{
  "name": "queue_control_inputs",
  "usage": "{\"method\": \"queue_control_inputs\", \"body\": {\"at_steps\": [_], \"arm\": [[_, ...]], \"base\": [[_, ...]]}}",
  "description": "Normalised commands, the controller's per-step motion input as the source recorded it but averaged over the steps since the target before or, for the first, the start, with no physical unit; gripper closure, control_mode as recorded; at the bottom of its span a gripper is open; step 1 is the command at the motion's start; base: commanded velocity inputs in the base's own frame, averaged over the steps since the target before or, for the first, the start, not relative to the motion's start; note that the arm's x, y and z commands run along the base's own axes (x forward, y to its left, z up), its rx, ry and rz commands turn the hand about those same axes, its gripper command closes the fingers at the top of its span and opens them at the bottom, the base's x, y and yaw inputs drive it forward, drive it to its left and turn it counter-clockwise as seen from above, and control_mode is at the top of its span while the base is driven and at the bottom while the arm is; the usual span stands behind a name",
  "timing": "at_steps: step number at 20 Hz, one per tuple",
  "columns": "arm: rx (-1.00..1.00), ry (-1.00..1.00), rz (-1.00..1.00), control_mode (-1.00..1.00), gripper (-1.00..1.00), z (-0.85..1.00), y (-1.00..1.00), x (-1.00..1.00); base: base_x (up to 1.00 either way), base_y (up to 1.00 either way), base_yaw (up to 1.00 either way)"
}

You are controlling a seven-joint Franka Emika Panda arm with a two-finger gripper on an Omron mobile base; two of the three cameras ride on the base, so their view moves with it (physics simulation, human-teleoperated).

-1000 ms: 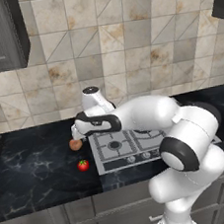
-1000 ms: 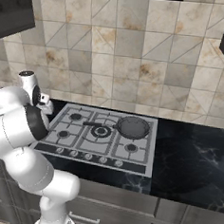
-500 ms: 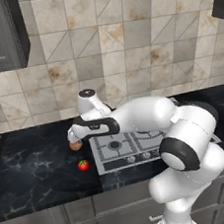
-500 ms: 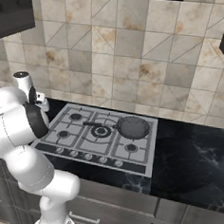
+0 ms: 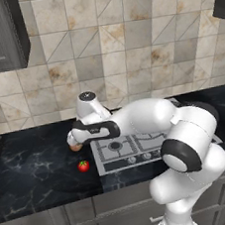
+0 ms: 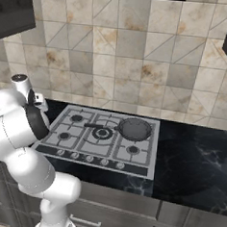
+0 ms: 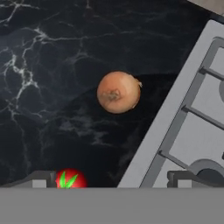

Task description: Place the pan on the rear right burner on the stove. Then place the tomato and the onion in the pan and turn on the rear right burner.

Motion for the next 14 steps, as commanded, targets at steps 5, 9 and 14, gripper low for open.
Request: {"method": "queue_control_inputs", "body": {"at_steps": [5,9,14], "arm": [[0.0,-0.02,0.04,-1.0,-1.0,-0.01,0.0,0.09],[0.0,0.0,0.02,-1.0,-1.0,-0.04,0.03,0.1],[0.0,0.0,0.0,-1.0,-1.0,-0.05,0.12,0.1]], "base": [[0.0,0.0,0.0],[0.0,0.0,0.0],[0.0,0.0,0.0]]}}
